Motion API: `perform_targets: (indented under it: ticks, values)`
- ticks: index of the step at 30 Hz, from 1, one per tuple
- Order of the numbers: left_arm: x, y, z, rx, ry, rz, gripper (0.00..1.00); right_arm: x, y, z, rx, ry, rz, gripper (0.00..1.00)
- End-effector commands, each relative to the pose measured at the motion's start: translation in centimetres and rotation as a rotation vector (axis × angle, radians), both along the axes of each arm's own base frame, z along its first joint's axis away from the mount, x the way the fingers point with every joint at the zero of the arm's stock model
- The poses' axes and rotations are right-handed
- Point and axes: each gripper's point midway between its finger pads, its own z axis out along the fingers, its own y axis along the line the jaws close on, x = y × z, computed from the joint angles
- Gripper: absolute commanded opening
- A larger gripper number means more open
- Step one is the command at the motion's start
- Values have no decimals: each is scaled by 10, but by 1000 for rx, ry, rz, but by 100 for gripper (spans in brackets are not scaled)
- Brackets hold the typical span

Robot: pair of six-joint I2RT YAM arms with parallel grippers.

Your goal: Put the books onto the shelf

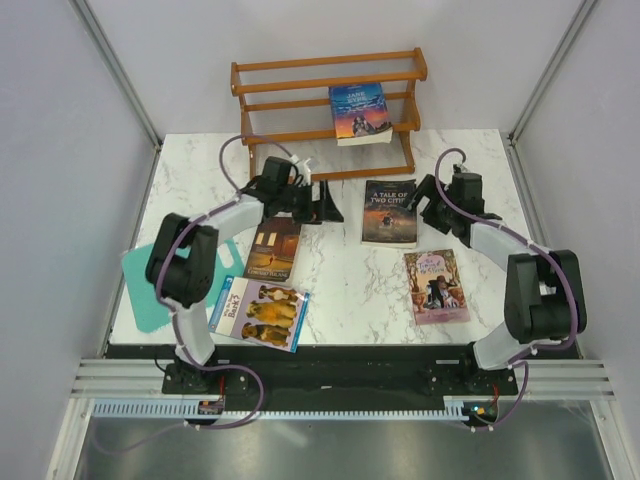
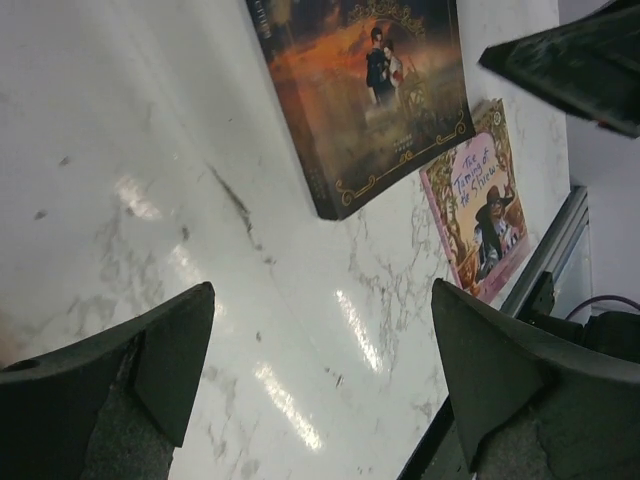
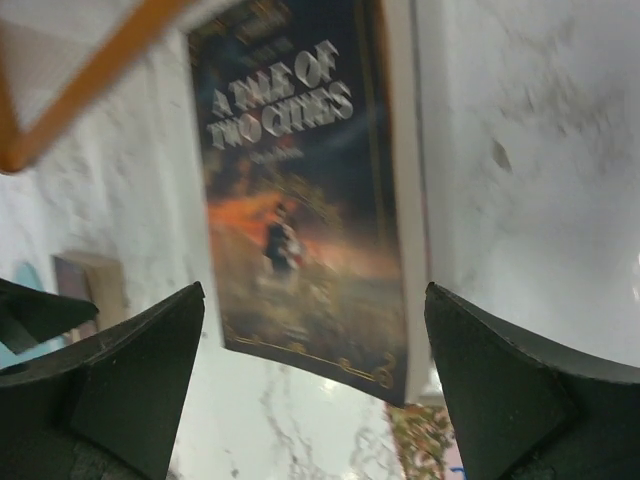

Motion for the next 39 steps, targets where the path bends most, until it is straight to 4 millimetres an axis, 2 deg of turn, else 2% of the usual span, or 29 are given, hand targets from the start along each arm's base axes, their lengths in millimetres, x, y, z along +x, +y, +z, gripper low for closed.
perform_targets:
  ticks: [1,3,6,9,10,11,12,14,15,17,18,20,21,23,25,27,28,29,30,31,32,33,36,39]
  values:
    - [15,-53,8,-113,11,-38,95,-20,-4,-49,-50,120,27,97]
    - [22,-69,1,-150,29,-47,95,-24,-6,-59,-47,138,17,97]
    - [22,-92,-14,-165,69,-69,95,-23,-4,-66,-33,130,18,97]
    - [20,-110,-26,-175,102,-91,95,-24,8,-75,38,137,41,96]
    - [19,-116,-28,-183,107,-102,95,-18,16,-69,79,91,64,95]
    - [17,-120,-29,-195,123,-106,95,-23,21,-73,112,93,72,95]
    - [17,-123,-34,-204,126,-112,95,-24,26,-77,141,91,86,91]
    - [9,-130,-37,-234,157,-146,95,-23,37,-73,212,65,103,87]
    - [8,-133,-40,-251,157,-160,95,-23,42,-74,231,56,120,77]
    - [2,-136,-42,-268,181,-179,95,-21,51,-67,274,30,143,68]
    - [0,-136,-44,-267,185,-179,96,-22,55,-68,285,32,153,51]
    - [-4,-133,-45,-264,183,-183,96,-21,58,-65,308,24,158,35]
    - [-4,-132,-45,-261,180,-183,96,-20,59,-63,316,18,162,18]
    - [-7,-124,-38,-245,157,-178,96,-21,62,-54,332,-3,180,6]
    - [-9,-110,-29,-211,119,-157,96,-23,64,-44,339,-24,190,5]
    - [-7,-95,-21,-179,83,-122,96,-26,65,-27,345,-65,215,4]
    - [-9,-83,-17,-150,62,-90,97,-28,66,-22,346,-75,222,4]
    - [-8,-76,-14,-144,51,-71,98,-28,66,-8,348,-106,231,4]
    - [-10,-62,-20,-131,70,-42,98,-31,68,-1,360,-116,249,4]
    - [-10,-57,-18,-138,72,-33,99,-33,70,4,367,-124,259,4]
    - [-8,-56,-7,-172,42,-38,99,-35,72,16,381,-148,271,4]
    - [-9,-50,-9,-190,61,-26,99,-37,75,25,408,-167,288,4]
    - [-12,-54,-1,-258,63,-59,98,-43,77,45,451,-200,296,5]
    - [-12,-61,7,-328,63,-75,98,-52,82,55,485,-221,331,5]
